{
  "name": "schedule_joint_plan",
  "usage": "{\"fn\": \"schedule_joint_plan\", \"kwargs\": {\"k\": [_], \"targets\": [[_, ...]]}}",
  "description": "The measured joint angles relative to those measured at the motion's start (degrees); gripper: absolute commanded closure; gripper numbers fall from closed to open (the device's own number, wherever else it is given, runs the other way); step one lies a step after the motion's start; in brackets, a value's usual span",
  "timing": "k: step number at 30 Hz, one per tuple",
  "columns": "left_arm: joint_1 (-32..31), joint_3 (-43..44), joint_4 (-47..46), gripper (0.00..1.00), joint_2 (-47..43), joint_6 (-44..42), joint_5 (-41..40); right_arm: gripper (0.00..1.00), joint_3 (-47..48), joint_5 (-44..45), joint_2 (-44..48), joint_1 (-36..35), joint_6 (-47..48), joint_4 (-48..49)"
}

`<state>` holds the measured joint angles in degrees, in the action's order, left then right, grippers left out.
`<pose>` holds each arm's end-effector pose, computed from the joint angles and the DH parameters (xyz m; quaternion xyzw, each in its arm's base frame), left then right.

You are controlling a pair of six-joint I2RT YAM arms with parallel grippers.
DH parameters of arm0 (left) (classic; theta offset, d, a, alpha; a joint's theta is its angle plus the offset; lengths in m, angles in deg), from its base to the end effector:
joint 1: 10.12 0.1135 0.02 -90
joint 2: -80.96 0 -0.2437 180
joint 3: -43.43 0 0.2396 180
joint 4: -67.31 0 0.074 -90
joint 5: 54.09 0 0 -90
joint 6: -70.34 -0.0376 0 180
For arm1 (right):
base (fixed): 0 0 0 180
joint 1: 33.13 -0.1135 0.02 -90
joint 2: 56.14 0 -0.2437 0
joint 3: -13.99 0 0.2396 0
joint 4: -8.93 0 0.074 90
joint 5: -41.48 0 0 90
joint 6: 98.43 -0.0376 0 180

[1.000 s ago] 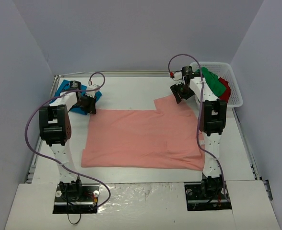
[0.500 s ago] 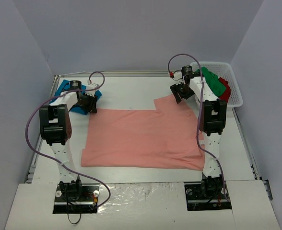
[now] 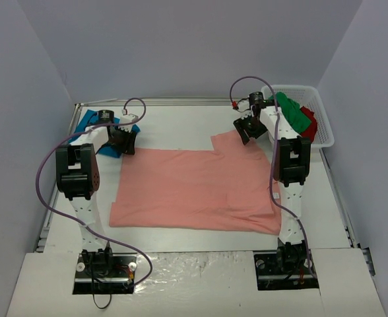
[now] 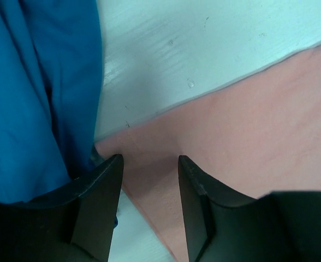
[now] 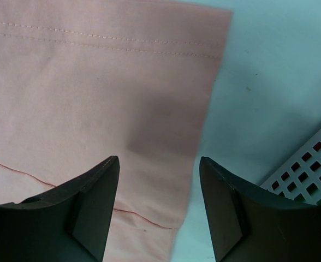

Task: Fold and stack the t-shirts
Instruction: Grap the side of the flattened tshirt furthest away from the robot with both arms

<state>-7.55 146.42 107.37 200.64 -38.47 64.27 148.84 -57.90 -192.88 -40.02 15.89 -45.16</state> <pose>0.4293 0.0014 0.1669 0.2006 0.9098 -0.1792 0.3161 0.4948 0.0660 0.1805 -0.2794 0.9115 0.0331 0.3000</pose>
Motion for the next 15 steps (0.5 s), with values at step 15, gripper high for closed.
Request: {"fn": "schedule_joint_plan", "kwargs": {"k": [15], "targets": [[-0.20, -2.01, -4.63, 0.54, -1.79, 1.60, -3.02, 0.45, 0.74, 0.22, -1.33, -0.07, 1.27, -1.44]]}}
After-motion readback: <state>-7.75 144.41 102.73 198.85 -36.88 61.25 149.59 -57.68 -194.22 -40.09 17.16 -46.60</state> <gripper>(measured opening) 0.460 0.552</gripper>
